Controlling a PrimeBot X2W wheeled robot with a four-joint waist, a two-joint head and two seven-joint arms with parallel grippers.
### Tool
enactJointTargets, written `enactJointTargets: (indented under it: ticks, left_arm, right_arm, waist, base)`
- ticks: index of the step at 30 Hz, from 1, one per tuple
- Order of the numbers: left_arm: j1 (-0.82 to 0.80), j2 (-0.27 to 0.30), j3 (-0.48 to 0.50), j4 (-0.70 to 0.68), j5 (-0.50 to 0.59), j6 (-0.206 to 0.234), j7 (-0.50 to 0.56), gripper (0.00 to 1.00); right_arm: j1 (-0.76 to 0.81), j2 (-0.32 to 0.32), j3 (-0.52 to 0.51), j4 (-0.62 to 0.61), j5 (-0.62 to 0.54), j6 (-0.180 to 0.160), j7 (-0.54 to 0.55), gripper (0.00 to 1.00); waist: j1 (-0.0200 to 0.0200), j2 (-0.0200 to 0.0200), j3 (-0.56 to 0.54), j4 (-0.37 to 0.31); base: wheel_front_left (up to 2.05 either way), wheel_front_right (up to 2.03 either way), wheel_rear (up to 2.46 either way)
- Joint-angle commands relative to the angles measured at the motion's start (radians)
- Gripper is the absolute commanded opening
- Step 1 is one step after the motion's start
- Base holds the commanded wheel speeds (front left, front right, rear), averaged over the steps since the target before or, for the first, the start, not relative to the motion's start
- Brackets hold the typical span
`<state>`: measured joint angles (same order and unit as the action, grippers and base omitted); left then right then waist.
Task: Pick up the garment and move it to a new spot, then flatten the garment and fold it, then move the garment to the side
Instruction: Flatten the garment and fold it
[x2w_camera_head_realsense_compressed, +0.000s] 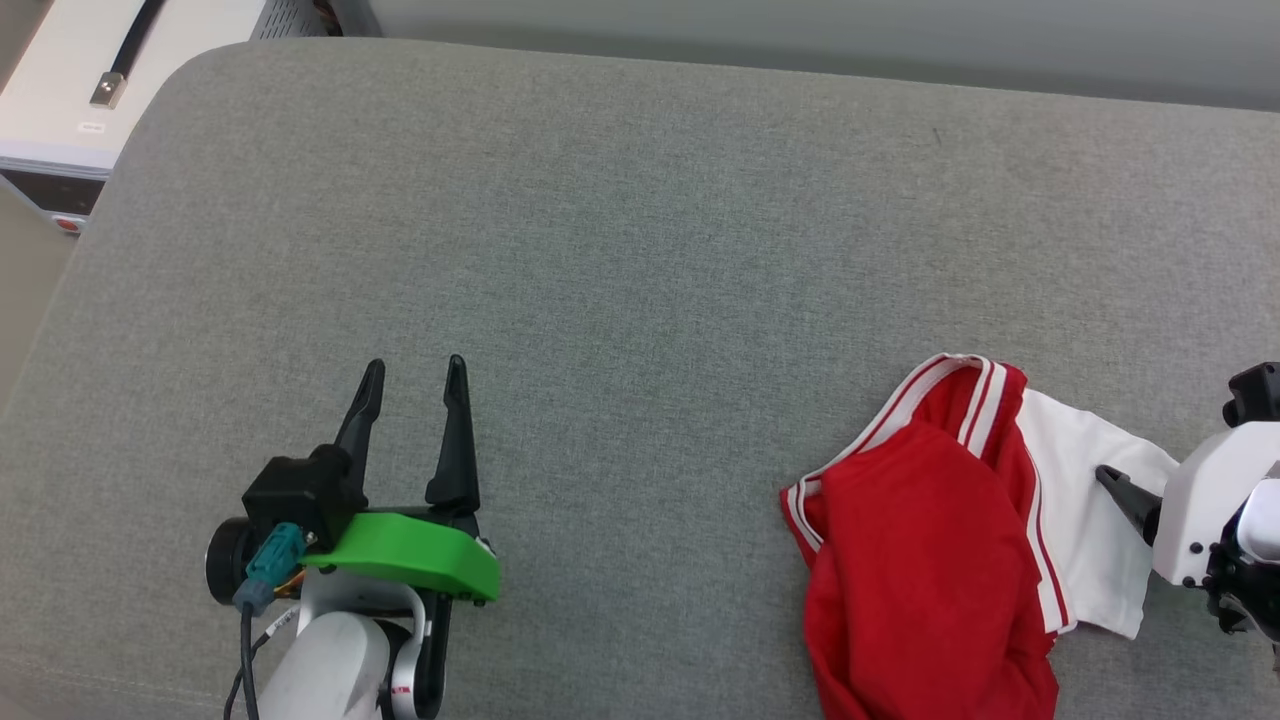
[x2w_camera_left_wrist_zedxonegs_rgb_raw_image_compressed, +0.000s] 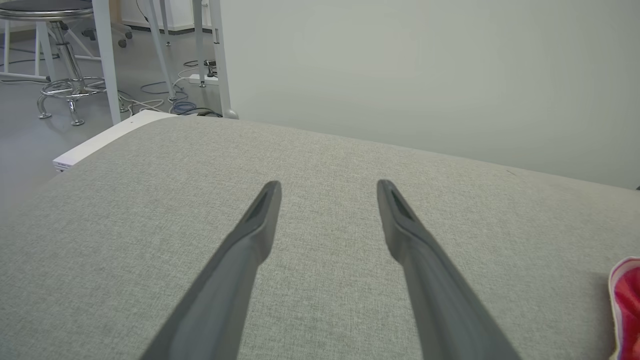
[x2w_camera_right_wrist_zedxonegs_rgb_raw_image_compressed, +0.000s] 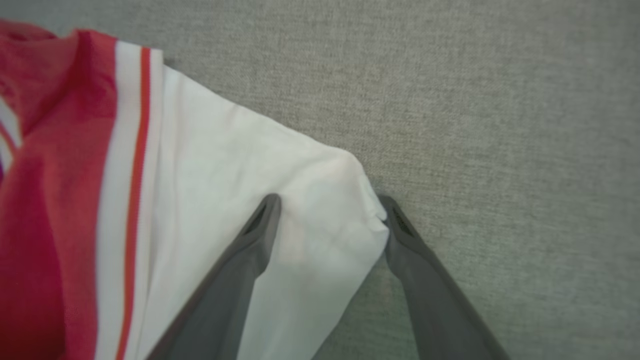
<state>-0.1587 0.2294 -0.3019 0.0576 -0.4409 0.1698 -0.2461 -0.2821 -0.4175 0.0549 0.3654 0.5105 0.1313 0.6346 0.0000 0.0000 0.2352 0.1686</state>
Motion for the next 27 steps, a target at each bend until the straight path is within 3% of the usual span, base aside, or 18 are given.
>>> enactJointTargets:
  ticks: [1, 11, 22, 27]
  left_arm:
    - [-0.017, -0.004, 0.002, 0.004, 0.002, -0.008, -0.007, 1.0]
    - [-0.02, 0.0, 0.017, 0.01, 0.007, -0.008, -0.012, 1.0]
    - [-0.018, 0.0, 0.021, 0.009, 0.008, -0.007, -0.013, 1.0]
    - [-0.021, 0.002, 0.022, 0.01, 0.009, -0.008, -0.014, 1.0]
  right_arm:
    - [0.015, 0.021, 0.03, 0.036, 0.015, -0.001, 0.019, 0.0]
    - [-0.077, -0.027, -0.031, 0.048, -0.023, -0.001, -0.111, 0.0]
    - [-0.048, -0.091, -0.293, 0.085, -0.077, -0.001, -0.18, 0.0]
    - [0.026, -0.057, -0.391, 0.138, -0.096, -0.001, -0.197, 0.0]
  waist:
    - [0.0, 0.0, 0.003, 0.003]
    - [0.0, 0.0, 0.002, -0.036]
    - [0.0, 0.0, 0.003, -0.083]
    - [0.0, 0.0, 0.011, -0.092]
  base:
    - [0.0, 0.0, 0.0]
    - [0.0, 0.0, 0.0]
    - [0.0, 0.0, 0.0]
    - [0.0, 0.0, 0.0]
